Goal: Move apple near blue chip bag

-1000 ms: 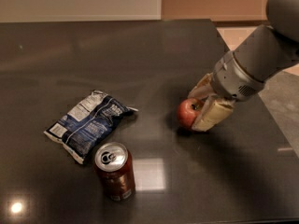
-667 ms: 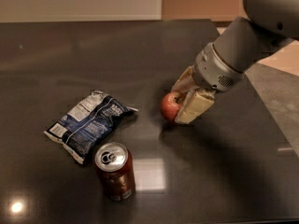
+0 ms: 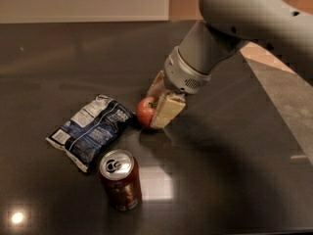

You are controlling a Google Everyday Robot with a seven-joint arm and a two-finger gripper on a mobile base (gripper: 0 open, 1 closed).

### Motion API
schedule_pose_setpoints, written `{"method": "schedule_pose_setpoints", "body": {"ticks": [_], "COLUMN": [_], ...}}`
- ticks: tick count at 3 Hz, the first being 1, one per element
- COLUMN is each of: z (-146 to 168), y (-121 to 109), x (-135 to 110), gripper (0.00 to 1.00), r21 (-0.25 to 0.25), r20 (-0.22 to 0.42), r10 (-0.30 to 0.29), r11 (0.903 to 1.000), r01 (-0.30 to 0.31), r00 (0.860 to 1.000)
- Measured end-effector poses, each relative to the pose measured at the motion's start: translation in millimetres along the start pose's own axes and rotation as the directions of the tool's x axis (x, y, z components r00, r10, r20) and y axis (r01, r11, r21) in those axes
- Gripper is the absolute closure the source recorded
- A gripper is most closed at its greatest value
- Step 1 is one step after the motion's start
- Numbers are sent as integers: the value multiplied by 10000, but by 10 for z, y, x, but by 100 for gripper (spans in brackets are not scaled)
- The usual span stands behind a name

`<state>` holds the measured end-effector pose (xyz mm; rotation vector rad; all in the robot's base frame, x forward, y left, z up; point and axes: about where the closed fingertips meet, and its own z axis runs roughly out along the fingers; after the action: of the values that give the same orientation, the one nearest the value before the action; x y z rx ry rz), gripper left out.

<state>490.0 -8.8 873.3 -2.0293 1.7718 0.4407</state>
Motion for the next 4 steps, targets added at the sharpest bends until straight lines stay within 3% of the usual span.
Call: {"method": "schedule_pose_setpoints", "body": {"ticks": [3, 4], "z": [315, 314], "y": [95, 99], "x": [-168, -179], "gripper": [13, 0], "r21": [-954, -943], "r20": [46, 37], "r10": [-318, -342], "r11": [9949, 9949], "r01": [321, 344], "r00": [9995, 9994]}}
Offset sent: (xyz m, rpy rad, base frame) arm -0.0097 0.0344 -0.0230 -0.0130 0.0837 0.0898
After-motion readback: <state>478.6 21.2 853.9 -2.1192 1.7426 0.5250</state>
